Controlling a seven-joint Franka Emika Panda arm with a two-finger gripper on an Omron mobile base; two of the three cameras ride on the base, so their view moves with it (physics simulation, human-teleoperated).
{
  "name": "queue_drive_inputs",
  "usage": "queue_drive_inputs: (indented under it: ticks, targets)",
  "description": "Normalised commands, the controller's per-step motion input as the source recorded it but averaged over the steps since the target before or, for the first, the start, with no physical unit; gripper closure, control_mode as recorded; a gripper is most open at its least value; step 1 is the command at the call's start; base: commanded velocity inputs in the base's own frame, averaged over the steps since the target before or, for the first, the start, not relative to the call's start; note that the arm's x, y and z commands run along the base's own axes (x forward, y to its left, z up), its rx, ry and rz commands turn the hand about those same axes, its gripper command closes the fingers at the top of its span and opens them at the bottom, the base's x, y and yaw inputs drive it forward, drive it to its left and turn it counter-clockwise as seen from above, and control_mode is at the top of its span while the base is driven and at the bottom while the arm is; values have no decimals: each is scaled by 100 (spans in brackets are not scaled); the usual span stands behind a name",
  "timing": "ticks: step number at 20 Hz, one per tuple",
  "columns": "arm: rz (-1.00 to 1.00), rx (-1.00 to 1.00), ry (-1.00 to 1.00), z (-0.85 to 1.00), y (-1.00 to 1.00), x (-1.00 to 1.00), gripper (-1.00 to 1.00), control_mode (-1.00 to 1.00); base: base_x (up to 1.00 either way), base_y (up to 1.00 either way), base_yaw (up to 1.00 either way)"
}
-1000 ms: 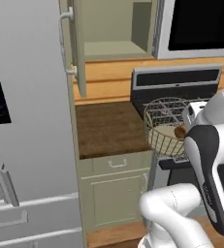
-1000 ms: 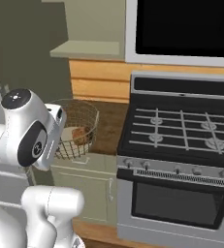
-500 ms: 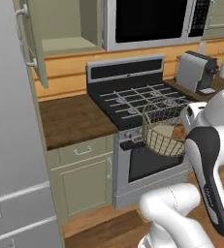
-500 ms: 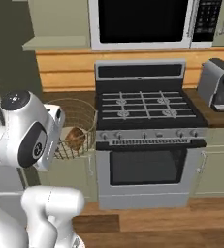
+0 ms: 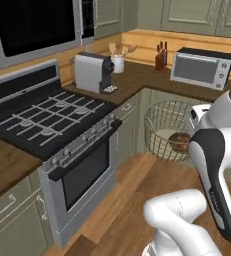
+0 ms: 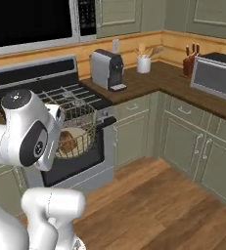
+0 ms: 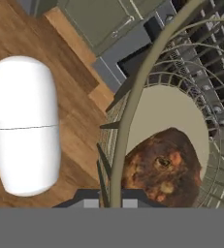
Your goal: Open the cabinet, pick up the bread from the cabinet and place it in the basket. Then move the basket to the dining counter.
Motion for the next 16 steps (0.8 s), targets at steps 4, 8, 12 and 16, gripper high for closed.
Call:
queue_drive_inputs:
  ticks: [4,8,12,16]
  targets:
    - [0,0,0,0,0,0,100,100,0,-35,-90]
    - [0,0,0,0,0,0,100,100,0,-47,-87]
    - [0,0,0,0,0,0,100,100,0,-45,-87]
    - [0,0,0,0,0,0,100,100,0,-51,-85]
